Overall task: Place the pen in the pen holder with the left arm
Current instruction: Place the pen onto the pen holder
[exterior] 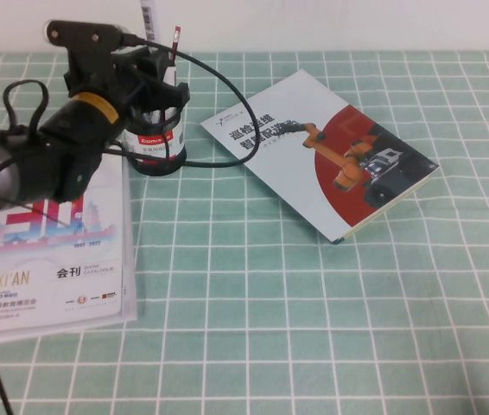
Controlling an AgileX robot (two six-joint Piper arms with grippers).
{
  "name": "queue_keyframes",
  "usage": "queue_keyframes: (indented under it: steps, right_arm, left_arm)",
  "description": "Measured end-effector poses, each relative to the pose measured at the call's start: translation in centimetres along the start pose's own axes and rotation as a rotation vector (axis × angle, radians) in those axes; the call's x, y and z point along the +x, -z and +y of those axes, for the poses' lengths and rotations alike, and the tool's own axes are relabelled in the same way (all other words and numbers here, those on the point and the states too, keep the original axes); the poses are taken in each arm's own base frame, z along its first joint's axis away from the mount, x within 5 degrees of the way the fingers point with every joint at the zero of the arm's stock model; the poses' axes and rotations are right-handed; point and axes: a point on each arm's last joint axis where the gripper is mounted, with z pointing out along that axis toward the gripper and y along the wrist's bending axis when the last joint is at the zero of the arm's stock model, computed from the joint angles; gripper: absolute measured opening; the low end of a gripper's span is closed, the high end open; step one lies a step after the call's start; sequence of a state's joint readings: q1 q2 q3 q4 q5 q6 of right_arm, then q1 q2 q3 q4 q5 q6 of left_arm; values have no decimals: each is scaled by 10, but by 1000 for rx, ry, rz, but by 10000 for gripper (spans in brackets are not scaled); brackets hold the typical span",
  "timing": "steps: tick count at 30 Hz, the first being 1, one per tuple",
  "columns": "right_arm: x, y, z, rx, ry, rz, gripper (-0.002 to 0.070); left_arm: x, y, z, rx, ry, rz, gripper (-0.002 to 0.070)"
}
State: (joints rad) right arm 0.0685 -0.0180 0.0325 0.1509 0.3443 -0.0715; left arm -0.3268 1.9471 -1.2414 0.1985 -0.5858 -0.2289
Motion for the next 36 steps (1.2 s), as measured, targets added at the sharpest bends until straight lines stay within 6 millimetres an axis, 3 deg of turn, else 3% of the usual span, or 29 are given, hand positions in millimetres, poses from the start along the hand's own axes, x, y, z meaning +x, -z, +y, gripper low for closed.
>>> queue_keyframes:
  steps: [13,28,31,36]
  right_arm:
    - [0,0,0,0,0,0,-20]
    - [0,0,0,0,0,0,-20]
    - [0,0,0,0,0,0,-20]
    - [0,0,0,0,0,0,-20]
  left_arm:
    - [23,-12,7,-38,-25,50,109]
    - [24,-12,12,-60,-17,53,109]
    - [24,-11,13,-61,-16,55,145]
    - [25,-11,13,-64,-16,71,270]
